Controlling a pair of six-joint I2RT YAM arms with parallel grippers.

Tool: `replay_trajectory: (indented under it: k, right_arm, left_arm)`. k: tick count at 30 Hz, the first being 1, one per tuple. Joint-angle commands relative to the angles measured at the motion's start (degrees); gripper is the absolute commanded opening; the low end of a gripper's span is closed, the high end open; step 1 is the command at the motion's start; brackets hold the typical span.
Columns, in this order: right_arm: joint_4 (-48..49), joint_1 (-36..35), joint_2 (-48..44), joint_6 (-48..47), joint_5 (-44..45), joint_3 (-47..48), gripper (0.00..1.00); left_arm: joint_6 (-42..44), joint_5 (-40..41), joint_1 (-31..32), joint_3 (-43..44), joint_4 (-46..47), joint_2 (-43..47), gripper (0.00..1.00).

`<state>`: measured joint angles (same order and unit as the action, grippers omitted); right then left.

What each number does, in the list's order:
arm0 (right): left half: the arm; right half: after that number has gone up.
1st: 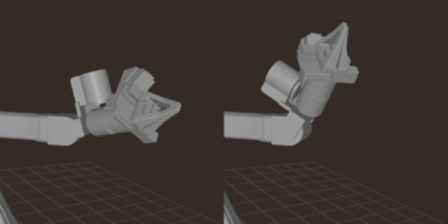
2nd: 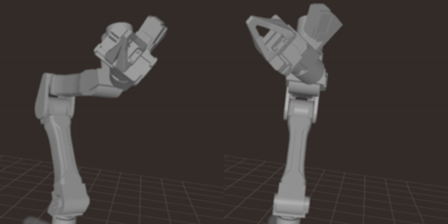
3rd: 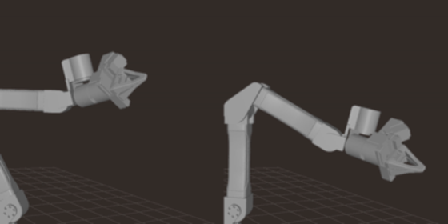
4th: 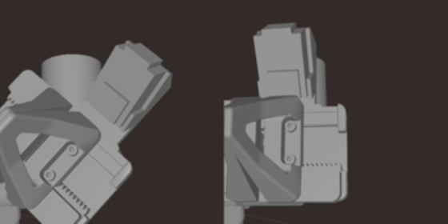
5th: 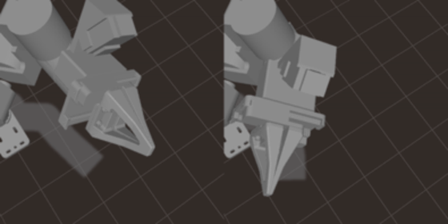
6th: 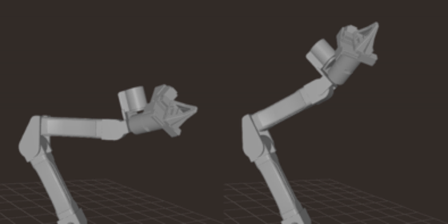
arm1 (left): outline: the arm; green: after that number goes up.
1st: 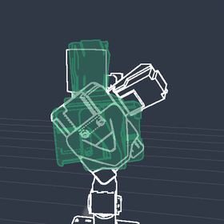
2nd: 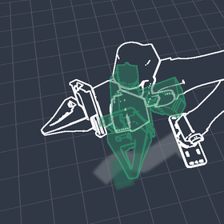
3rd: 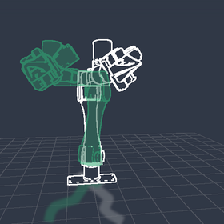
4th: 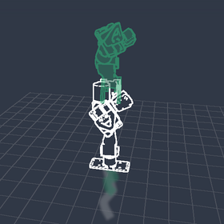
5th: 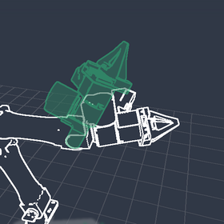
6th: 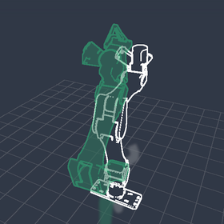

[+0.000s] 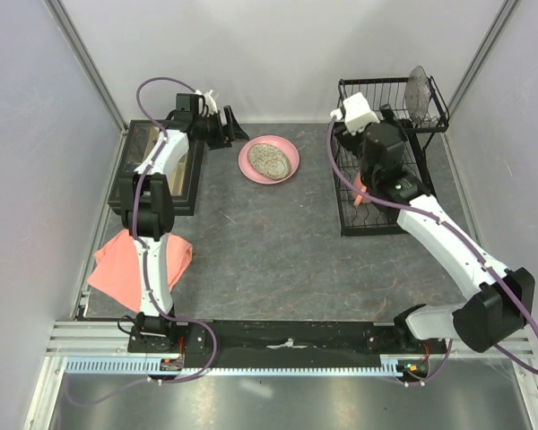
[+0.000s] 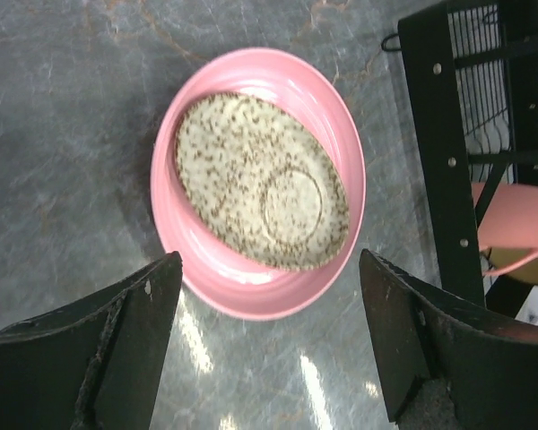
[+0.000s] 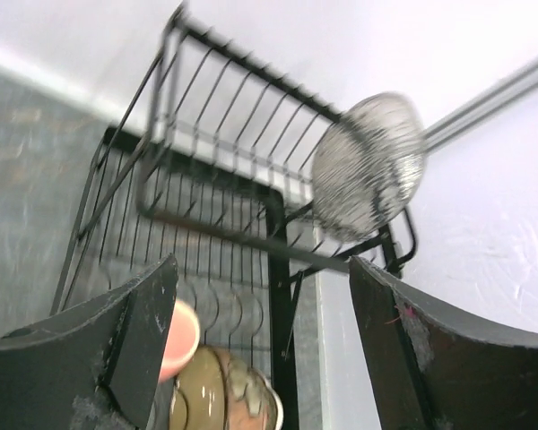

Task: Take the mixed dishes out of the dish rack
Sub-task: Place the plate at the center of the board, then pick up the plate from the dish rack.

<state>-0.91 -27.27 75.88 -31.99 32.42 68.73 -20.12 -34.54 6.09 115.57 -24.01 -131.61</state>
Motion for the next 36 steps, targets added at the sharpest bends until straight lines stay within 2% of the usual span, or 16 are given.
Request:
replay_trajectory:
  k: [1,5,15,25,33,36]
  right_arm:
    - [2.3,2.0,3.0,3.5,1.1,6.0,0.85]
    - [1.3,4.7,5.7,6.8,1.2,11.3,0.85]
    - [-4.4,17.4,12.7,19.6,-7.4,20.7,0.84]
    - [-7.6,29.5,17.6,25.9,-20.7,26.9,0.83]
    - [-9.2,35.3,21.1,27.3,-31.4,29.8,0.80]
    - [-9.2,37.0,22.3,28.3,-38.4,30.2,0.77]
  left_arm:
    - [7.6,2.2,-0.3,-5.3,-0.5,9.7,0.86]
    - [10.0,2.6,-0.3,-11.2,-0.4,13.9,0.86]
    - [14.8,2.4,-0.3,-19.9,0.1,21.7,0.85]
    - [15.5,0.3,-0.5,-29.0,4.1,26.5,0.84]
    - [15.0,-1.0,-0.5,-29.8,4.5,26.7,0.84]
    - [14.5,-1.1,-0.5,-30.1,5.0,26.6,0.84]
